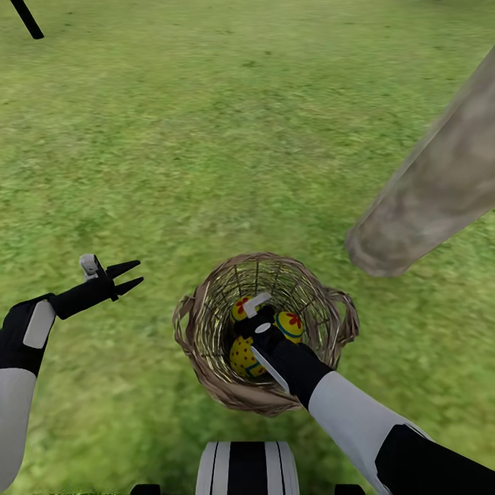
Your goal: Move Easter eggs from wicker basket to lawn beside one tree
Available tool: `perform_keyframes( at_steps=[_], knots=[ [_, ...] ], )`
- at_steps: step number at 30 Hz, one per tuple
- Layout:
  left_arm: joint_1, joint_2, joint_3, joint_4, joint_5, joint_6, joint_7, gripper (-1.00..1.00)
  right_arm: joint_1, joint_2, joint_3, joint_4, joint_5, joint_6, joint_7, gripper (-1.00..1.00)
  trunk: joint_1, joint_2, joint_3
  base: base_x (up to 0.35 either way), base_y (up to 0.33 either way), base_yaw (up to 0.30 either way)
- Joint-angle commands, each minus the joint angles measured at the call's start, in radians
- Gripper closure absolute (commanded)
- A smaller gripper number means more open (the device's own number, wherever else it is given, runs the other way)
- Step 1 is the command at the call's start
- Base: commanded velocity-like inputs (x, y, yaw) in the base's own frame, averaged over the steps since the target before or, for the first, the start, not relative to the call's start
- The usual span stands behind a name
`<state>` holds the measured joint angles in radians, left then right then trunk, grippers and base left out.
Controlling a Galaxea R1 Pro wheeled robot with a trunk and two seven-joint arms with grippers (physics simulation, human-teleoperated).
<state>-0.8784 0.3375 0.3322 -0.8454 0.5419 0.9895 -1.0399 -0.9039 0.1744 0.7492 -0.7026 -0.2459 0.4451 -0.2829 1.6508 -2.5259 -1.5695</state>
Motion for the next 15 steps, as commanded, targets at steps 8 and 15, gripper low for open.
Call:
perform_keyframes(
  at_steps=[8,15],
  knots=[
    [-0.001,-0.001,0.000,0.000,0.000,0.004,-0.003,-1.00,-0.001,0.000,0.005,-0.005,-0.005,-0.001,-0.051,-1.00,0.001,-0.001,-0.008,0.000,0.000,0.000],
    [-0.001,-0.002,-0.001,0.000,0.000,0.004,-0.003,-1.00,-0.001,0.000,0.008,-0.015,0.003,-0.006,-0.059,-1.00,0.001,-0.001,-0.012,0.000,0.000,0.000]
  ],
)
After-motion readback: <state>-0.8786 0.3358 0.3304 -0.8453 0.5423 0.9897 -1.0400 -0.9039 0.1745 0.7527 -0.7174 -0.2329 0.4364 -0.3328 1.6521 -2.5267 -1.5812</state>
